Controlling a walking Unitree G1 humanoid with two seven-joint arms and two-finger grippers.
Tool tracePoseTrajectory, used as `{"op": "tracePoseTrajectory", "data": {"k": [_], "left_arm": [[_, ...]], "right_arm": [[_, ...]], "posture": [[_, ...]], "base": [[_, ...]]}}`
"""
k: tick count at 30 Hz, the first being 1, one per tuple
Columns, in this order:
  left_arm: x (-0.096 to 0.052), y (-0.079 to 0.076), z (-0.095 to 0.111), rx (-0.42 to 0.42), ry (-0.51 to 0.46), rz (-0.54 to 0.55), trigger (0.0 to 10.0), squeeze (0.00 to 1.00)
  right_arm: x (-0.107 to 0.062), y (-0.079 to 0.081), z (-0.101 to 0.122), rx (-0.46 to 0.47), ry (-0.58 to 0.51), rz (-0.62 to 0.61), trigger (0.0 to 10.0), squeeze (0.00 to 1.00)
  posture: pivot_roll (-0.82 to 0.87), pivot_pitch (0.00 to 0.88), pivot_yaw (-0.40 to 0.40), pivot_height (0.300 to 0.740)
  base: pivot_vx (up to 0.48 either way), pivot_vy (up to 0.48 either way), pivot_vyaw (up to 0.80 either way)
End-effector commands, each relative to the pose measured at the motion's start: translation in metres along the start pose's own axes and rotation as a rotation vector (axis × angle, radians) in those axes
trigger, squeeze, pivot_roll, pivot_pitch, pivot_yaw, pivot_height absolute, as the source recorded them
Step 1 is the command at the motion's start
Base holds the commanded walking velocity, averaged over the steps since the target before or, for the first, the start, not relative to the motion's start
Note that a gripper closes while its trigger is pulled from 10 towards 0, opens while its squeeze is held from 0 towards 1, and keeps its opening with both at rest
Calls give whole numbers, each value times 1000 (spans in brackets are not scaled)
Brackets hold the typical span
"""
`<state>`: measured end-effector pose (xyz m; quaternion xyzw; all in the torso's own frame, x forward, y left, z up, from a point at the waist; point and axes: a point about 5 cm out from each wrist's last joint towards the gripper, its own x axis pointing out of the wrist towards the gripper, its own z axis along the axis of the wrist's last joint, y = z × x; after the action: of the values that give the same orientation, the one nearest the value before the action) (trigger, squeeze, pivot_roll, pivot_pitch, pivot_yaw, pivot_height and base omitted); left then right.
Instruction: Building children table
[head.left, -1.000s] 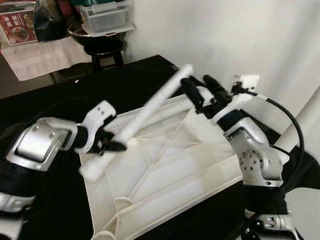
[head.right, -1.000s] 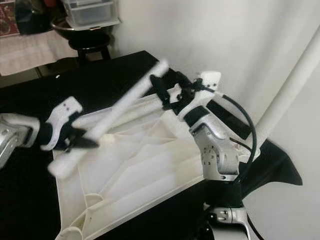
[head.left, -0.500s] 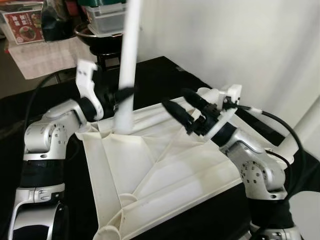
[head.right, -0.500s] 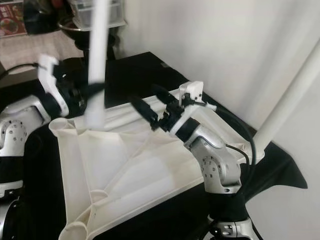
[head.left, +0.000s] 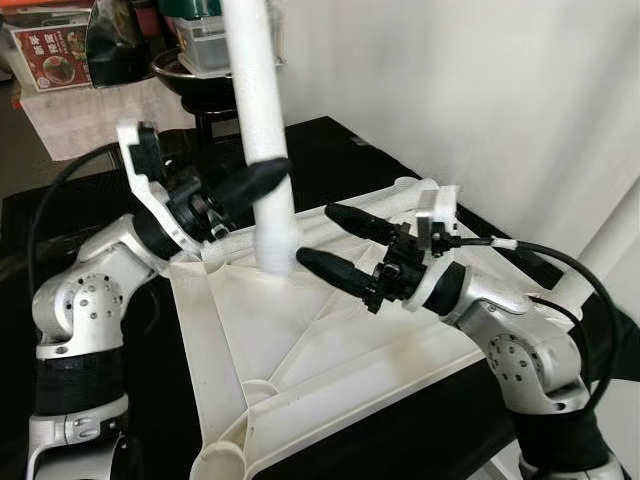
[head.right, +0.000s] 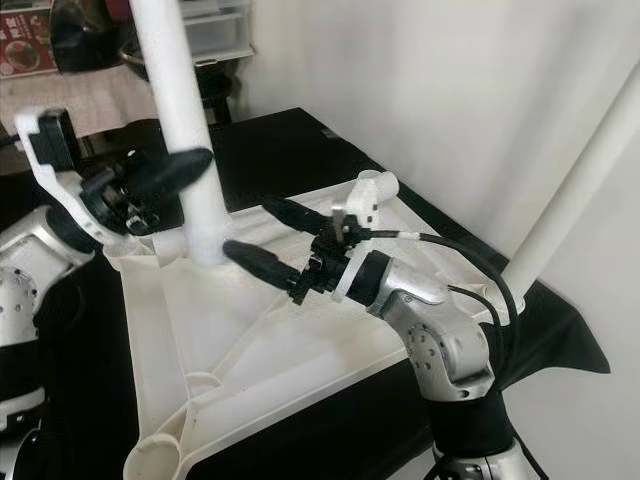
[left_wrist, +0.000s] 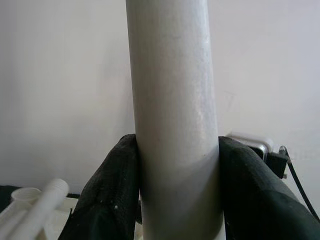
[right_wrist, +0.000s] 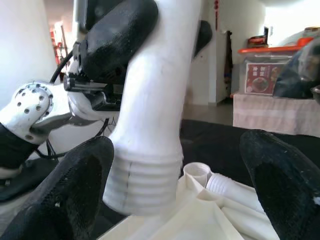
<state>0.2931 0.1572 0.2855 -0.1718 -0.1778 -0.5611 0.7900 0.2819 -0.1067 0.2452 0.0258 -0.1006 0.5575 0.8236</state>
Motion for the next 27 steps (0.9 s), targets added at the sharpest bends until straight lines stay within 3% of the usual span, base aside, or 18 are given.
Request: {"op": "tracePoseTrajectory", "data": {"k": [1, 7, 16, 17, 19, 21, 27], "left_arm": [[0, -9, -2, 5, 33, -59, 10000, 0], [6, -17, -8, 0, 58, -118, 10000, 0], [13, -25, -17, 5, 98, -181, 10000, 0], [13, -25, -17, 8, 100, -183, 10000, 0], [13, -25, -17, 11, 101, -184, 10000, 0], [13, -25, -18, 11, 99, -187, 10000, 0], [14, -26, -19, 13, 97, -196, 10000, 0]], "right_arm": [[8, 8, 6, -70, 30, 74, 10000, 0], [20, 7, 7, -81, 81, 81, 10000, 0], [29, -5, -6, -28, 220, -55, 10000, 0], [29, -7, -7, -26, 230, -71, 5608, 0], [28, -8, -7, -26, 236, -81, 5608, 0], [28, -11, -6, 4, 226, -111, 0, 0], [29, -15, -5, 44, 214, -150, 0, 0]], "posture": [[-257, 36, -20, 740], [-259, 33, -25, 740], [-260, 34, -27, 740], [-262, 34, -27, 740], [-262, 34, -27, 740], [-265, 31, -27, 740], [-267, 24, -28, 740]], "base": [[0, 0, 0], [0, 0, 0], [0, 0, 0], [0, 0, 0], [0, 0, 0], [0, 0, 0], [0, 0, 0]]}}
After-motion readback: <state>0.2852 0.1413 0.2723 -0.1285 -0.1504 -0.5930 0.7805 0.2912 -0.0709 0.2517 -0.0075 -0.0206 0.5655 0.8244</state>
